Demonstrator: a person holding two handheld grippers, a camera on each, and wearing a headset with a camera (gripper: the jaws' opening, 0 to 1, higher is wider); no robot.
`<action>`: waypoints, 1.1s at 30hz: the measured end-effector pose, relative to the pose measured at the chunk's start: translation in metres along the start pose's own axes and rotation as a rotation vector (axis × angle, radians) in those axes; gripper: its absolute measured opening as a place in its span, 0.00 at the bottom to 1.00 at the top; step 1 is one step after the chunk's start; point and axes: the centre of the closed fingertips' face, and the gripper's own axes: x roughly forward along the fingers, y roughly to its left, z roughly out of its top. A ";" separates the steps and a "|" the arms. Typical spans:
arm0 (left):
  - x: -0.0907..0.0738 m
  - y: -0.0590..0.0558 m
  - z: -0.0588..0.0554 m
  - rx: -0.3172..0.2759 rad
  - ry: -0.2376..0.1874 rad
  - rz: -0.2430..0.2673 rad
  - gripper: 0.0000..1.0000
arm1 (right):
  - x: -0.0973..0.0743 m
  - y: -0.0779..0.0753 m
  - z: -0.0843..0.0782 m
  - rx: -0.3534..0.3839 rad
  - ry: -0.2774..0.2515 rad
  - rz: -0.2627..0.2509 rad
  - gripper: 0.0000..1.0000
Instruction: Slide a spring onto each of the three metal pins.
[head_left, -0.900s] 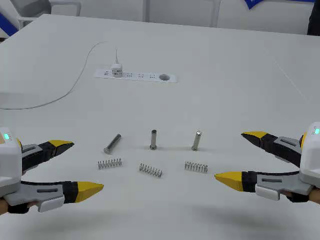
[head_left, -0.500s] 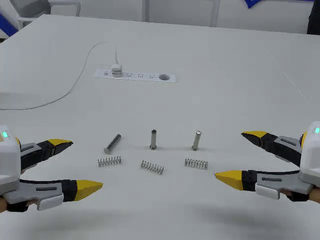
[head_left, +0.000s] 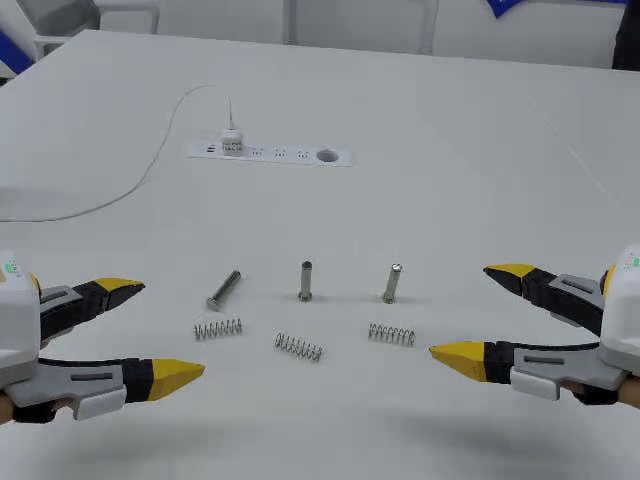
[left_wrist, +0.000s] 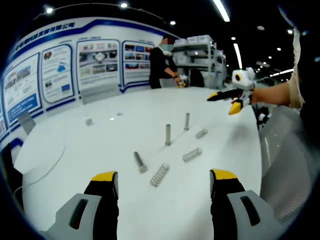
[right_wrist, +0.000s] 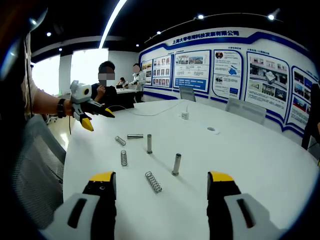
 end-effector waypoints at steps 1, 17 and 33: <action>0.000 0.001 0.000 0.001 0.001 0.001 0.76 | 0.000 0.000 0.000 0.001 0.000 0.000 0.75; 0.004 0.016 0.013 0.022 0.010 0.022 0.70 | 0.000 -0.002 0.001 0.003 -0.003 -0.010 0.75; 0.029 0.036 0.021 0.025 0.051 0.017 0.64 | -0.002 -0.006 -0.001 0.006 -0.007 -0.019 0.75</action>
